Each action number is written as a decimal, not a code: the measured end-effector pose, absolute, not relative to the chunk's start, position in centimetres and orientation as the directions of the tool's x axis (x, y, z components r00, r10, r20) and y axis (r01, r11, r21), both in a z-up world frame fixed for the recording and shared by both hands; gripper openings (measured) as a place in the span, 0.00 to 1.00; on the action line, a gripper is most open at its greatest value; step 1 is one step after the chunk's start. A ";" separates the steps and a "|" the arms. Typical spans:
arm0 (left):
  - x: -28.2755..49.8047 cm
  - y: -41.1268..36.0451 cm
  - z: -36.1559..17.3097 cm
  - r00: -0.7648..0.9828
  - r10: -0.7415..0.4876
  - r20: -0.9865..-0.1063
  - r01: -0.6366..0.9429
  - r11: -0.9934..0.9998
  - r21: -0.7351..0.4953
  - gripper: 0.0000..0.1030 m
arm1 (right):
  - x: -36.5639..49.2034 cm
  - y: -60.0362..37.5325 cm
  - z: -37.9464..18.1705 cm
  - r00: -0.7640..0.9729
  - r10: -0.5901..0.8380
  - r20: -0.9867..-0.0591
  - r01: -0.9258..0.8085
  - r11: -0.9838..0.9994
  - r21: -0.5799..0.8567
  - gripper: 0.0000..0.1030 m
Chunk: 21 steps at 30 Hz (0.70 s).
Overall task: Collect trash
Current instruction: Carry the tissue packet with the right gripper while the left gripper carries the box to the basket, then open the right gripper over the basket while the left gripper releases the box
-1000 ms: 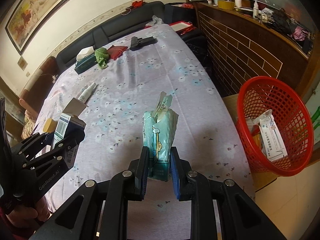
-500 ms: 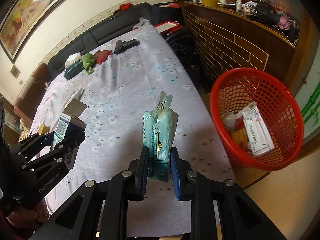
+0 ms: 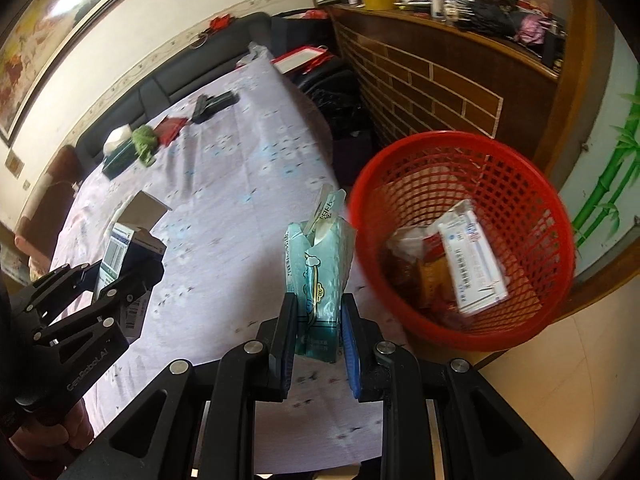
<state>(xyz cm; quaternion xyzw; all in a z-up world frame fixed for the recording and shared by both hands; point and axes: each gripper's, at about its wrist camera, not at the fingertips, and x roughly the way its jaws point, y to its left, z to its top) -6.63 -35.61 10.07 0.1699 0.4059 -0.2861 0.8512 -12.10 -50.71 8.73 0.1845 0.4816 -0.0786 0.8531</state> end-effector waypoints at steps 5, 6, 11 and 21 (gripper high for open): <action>-6.8 -38.7 10.8 0.485 -0.396 -0.780 0.667 0.744 0.038 0.32 | -13.2 -53.8 9.4 0.535 0.003 -0.845 0.373 0.896 0.239 0.22; -6.8 -39.3 10.8 0.481 -0.403 -0.779 0.675 0.737 0.036 0.32 | -13.4 -54.4 9.5 0.536 -0.006 -0.844 0.385 0.892 0.238 0.22; -7.3 -43.2 11.6 0.439 -0.455 -0.774 0.722 0.692 0.003 0.32 | -14.6 -57.8 9.9 0.533 -0.047 -0.845 0.444 0.866 0.232 0.22; -7.2 -50.2 11.3 0.364 -0.508 -0.781 0.778 0.627 -0.044 0.33 | -15.1 -63.1 10.4 0.535 -0.088 -0.840 0.502 0.834 0.231 0.26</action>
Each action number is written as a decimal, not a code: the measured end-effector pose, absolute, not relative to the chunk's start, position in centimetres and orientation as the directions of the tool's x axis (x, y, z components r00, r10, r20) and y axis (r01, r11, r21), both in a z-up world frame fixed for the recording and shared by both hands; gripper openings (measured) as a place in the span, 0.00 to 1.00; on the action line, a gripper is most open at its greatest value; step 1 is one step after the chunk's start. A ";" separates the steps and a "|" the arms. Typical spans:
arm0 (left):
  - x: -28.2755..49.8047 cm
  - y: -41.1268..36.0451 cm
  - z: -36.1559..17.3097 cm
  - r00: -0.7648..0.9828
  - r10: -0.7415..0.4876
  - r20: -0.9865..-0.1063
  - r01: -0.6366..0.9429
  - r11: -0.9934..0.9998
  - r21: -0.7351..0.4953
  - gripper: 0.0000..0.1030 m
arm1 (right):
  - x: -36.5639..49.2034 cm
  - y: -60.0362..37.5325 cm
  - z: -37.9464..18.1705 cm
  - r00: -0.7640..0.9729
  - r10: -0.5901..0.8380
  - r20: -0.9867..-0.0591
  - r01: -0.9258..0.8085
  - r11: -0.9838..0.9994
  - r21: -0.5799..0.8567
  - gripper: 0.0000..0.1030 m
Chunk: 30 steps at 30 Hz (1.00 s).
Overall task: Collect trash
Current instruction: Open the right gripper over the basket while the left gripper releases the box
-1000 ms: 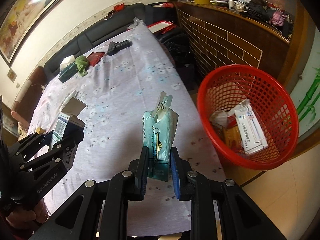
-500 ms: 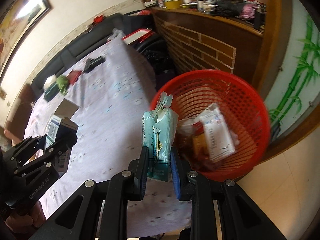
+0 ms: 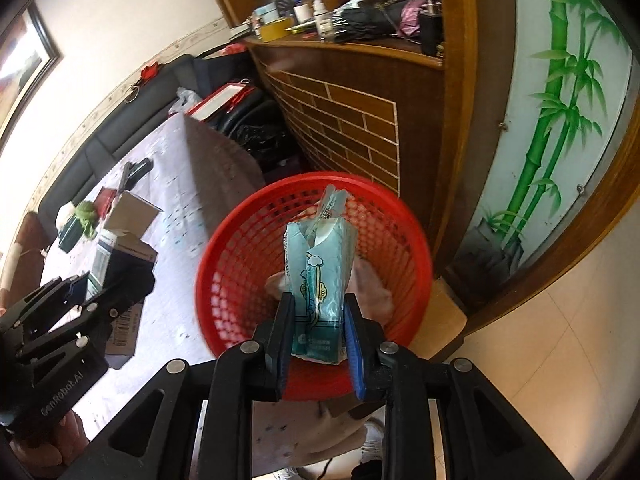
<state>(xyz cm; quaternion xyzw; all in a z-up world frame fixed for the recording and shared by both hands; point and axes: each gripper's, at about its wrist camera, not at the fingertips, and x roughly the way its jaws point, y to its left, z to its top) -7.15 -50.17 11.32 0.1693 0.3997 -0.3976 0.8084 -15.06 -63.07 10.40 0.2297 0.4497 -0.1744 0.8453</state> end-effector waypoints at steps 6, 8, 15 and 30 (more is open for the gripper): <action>-6.8 -50.3 11.0 0.352 -0.510 -0.785 0.767 0.637 -0.071 0.57 | -14.0 -65.8 10.0 0.532 -0.110 -0.839 0.534 0.813 0.232 0.46; -6.9 -49.6 11.0 0.356 -0.506 -0.786 0.759 0.647 -0.072 0.58 | -14.5 -66.1 10.3 0.542 -0.102 -0.834 0.536 0.806 0.249 0.47; -6.9 -46.3 11.0 0.393 -0.472 -0.789 0.721 0.691 -0.053 0.58 | -14.6 -65.1 10.2 0.542 -0.081 -0.836 0.530 0.806 0.265 0.48; -6.0 -34.9 10.9 0.515 -0.332 -0.790 0.569 0.822 0.026 0.59 | -12.1 -55.1 9.5 0.520 0.021 -0.854 0.408 0.872 0.270 0.48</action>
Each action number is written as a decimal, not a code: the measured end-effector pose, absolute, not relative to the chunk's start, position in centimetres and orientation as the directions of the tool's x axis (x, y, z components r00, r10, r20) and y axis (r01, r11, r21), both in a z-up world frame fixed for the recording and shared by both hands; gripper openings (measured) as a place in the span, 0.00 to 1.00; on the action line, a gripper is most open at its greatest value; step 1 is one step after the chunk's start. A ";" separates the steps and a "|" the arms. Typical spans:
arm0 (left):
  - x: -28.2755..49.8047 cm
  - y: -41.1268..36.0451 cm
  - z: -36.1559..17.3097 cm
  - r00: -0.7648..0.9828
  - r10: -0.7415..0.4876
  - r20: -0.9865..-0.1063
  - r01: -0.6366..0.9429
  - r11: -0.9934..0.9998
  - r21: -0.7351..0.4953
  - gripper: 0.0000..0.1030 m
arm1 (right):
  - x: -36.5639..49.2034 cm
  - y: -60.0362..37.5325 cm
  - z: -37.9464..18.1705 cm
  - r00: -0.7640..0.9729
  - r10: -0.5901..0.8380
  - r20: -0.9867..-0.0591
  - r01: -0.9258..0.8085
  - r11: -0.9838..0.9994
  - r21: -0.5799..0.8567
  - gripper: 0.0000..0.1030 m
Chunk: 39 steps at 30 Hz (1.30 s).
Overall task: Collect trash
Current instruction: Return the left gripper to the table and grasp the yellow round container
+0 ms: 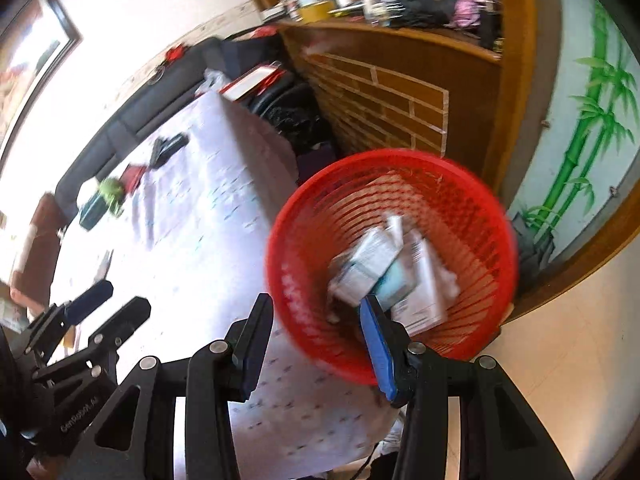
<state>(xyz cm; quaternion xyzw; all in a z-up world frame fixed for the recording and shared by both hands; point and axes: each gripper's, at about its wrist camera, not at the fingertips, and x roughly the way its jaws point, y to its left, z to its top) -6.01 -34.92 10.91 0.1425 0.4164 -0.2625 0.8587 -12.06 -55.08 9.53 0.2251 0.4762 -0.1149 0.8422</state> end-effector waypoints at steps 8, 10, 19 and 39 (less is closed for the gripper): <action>-5.0 -27.9 11.1 0.552 -0.277 -0.786 0.474 0.880 0.022 0.59 | -9.4 -48.7 9.1 0.496 0.073 -0.865 0.313 0.914 0.257 0.49; -4.7 -26.5 11.0 0.556 -0.265 -0.788 0.452 0.892 0.020 0.59 | -8.8 -47.2 9.0 0.493 0.083 -0.866 0.291 0.922 0.254 0.49; -2.4 -18.5 10.4 0.554 -0.215 -0.804 0.333 0.942 -0.023 0.61 | -5.7 -40.3 8.6 0.460 0.133 -0.878 0.182 0.954 0.240 0.49; 8.4 9.3 3.7 0.453 -0.050 -0.890 0.000 0.998 -0.056 0.72 | -1.4 -30.1 7.3 0.394 0.178 -0.902 0.060 0.974 0.219 0.50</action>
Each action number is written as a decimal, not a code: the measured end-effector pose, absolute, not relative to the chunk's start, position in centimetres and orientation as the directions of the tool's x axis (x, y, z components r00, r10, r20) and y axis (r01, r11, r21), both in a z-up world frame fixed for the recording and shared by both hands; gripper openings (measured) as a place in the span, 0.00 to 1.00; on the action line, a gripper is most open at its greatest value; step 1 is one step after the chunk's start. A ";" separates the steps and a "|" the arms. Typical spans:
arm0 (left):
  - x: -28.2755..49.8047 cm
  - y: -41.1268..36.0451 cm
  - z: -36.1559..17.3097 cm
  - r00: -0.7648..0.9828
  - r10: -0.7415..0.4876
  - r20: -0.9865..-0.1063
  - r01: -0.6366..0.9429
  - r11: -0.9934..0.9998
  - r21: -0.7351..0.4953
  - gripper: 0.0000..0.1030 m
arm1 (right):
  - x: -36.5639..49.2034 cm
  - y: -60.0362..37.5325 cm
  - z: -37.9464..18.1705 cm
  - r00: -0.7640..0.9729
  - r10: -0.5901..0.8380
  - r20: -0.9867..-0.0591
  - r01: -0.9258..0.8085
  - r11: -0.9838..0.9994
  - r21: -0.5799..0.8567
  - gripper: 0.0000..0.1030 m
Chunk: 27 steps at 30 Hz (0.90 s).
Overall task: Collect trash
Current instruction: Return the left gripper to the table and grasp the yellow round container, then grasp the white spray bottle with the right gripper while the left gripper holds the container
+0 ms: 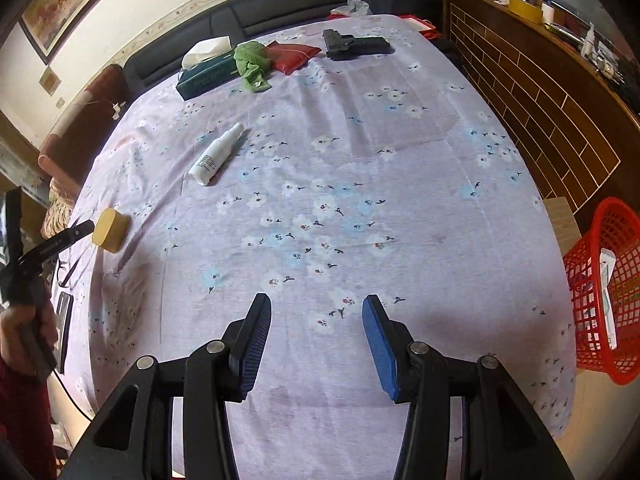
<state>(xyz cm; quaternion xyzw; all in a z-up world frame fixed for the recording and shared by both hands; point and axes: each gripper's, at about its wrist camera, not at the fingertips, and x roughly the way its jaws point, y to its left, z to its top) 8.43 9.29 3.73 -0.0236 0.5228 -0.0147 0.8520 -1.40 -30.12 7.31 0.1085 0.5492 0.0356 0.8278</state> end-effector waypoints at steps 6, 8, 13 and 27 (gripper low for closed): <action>9.3 8.1 2.5 0.448 -0.080 -0.891 0.074 0.996 -0.052 0.76 | -1.4 -29.8 7.0 0.383 0.160 -0.910 0.090 0.974 0.209 0.50; 9.6 7.8 1.9 0.442 -0.066 -0.895 0.090 0.996 -0.029 0.76 | -1.4 -29.8 6.9 0.379 0.155 -0.912 0.098 0.974 0.206 0.50; 10.2 7.9 1.1 0.445 -0.049 -0.894 0.072 0.997 -0.019 0.71 | -0.6 -28.8 6.9 0.371 0.151 -0.916 0.092 0.976 0.198 0.50; 6.7 6.4 2.1 0.485 -0.061 -0.873 0.051 0.998 -0.042 0.65 | 11.6 -19.6 5.5 0.336 0.287 -0.897 -0.039 0.956 0.292 0.50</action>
